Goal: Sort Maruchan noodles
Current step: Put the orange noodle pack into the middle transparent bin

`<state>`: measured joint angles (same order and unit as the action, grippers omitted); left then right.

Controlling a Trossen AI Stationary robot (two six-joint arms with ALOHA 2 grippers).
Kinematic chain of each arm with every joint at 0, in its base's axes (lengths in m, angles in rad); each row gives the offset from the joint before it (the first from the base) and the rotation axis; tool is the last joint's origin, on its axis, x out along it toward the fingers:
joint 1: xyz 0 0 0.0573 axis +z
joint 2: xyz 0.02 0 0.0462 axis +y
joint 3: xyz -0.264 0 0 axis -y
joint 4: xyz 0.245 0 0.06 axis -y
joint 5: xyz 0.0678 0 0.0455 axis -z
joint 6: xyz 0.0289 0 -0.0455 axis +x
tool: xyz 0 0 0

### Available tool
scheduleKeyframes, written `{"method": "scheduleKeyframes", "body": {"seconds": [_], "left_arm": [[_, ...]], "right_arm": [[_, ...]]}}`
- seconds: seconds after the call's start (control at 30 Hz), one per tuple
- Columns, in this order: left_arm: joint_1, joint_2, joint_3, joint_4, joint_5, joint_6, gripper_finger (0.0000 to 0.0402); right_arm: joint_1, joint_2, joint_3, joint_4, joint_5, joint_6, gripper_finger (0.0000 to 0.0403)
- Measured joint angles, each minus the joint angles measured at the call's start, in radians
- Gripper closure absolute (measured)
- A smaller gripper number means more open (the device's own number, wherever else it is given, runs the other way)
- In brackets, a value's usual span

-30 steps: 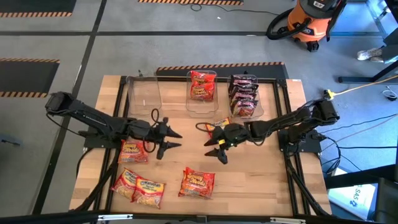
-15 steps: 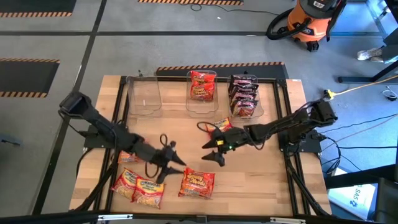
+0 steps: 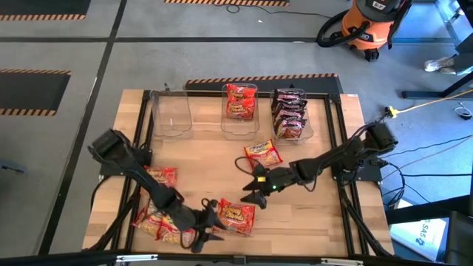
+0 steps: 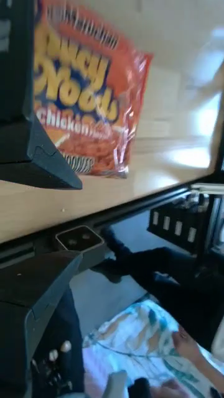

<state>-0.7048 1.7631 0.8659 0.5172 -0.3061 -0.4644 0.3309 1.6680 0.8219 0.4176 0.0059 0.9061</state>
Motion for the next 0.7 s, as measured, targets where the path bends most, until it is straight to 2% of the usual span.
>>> {"method": "scheduleKeyframes", "body": {"seconds": [0.3,0.47,0.7], "left_arm": [[0.001,0.165,0.097,-0.004,-0.053,-0.051,0.0237],[0.004,0.189,0.097,-0.015,-0.089,-0.107,0.0237],[0.01,0.19,0.096,-0.021,-0.099,-0.106,0.0237]], "right_arm": [[0.024,0.139,0.027,0.056,-0.037,0.066,0.01],[0.038,0.2,0.094,0.064,-0.115,0.067,0.01],[0.042,0.22,0.152,0.049,-0.211,0.055,0.01]]}}
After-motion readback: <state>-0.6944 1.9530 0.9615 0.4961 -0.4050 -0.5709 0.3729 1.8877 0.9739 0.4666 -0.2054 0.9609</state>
